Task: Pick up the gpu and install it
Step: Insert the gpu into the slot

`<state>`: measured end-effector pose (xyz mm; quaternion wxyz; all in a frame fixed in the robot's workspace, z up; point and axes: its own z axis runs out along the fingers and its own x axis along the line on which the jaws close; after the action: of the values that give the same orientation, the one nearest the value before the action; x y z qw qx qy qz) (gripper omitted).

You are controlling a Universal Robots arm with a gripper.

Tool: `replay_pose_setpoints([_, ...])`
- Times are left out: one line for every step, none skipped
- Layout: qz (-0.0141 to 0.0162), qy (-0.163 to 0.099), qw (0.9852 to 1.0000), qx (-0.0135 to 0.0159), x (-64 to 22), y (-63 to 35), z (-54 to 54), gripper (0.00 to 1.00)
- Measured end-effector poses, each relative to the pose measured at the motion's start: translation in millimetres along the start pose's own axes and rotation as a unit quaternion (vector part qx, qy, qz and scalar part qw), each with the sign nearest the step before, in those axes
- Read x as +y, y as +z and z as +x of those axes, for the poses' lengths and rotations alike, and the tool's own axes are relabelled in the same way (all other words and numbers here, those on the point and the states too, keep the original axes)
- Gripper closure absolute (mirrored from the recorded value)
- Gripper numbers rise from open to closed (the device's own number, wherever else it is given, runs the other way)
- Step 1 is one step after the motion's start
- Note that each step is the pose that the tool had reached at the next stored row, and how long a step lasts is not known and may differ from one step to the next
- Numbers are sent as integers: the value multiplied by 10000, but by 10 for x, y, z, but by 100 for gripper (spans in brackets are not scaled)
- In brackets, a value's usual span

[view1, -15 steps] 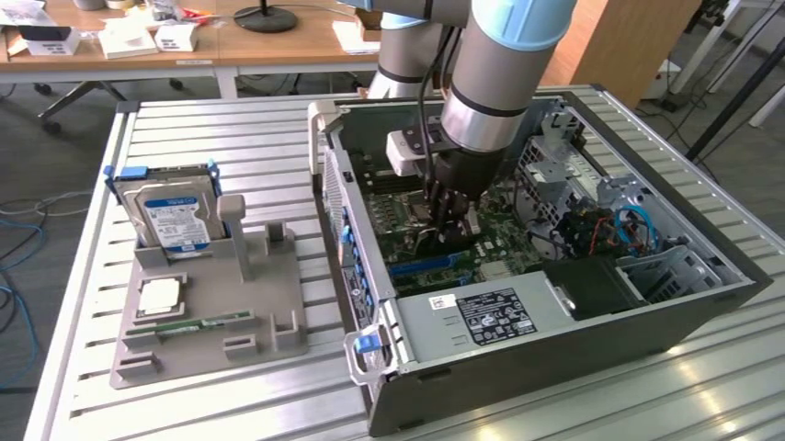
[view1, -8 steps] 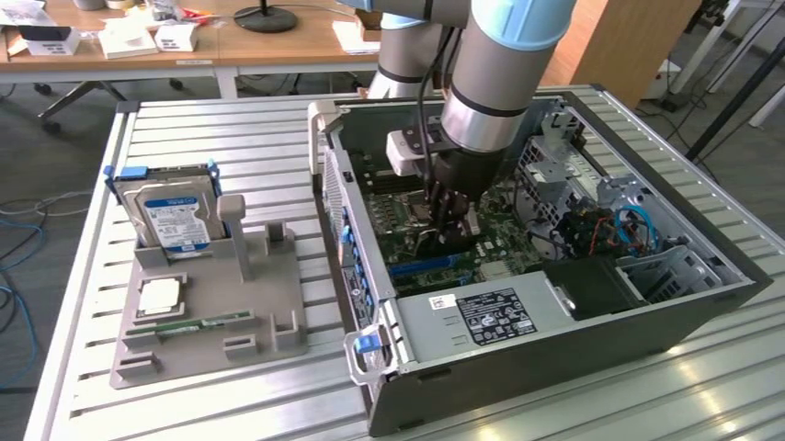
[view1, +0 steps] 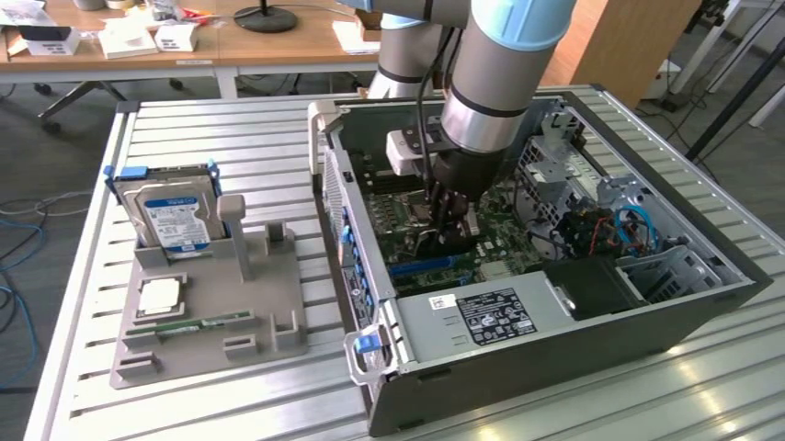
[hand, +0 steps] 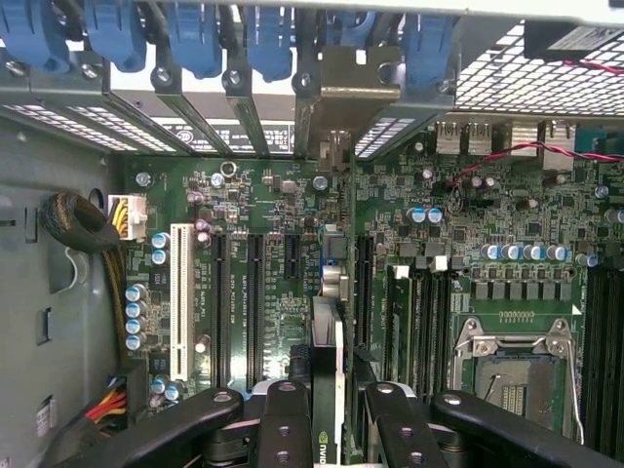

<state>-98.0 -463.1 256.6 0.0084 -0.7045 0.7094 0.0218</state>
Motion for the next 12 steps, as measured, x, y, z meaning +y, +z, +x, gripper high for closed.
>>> replay_pose_setpoints([0, 0, 10000, 1, 0, 0, 0, 74])
replay_pose_setpoints([-1, 0, 10000, 2, 0, 0, 1, 74])
replay_pose_setpoints([-1, 0, 10000, 2, 1, 0, 2, 74])
replay_pose_setpoints([-1, -1, 10000, 2, 1, -1, 2, 74])
replay_pose_setpoints([-1, -1, 10000, 3, 2, -1, 2, 74])
replay_pose_setpoints([-1, -1, 10000, 2, 5, 0, 2, 74])
replay_pose_setpoints([-1, 0, 10000, 2, 8, 0, 2, 74])
replay_pose_setpoints([0, 0, 10000, 2, 11, 0, 2, 74])
replay_pose_setpoints([-1, 0, 10000, 3, 12, 0, 2, 74])
replay_pose_setpoints([0, -1, 10000, 2, 12, 0, 2, 74])
replay_pose_setpoints([0, -1, 10000, 2, 12, 0, 2, 74])
replay_pose_setpoints([-1, -1, 10000, 3, 13, 0, 2, 74])
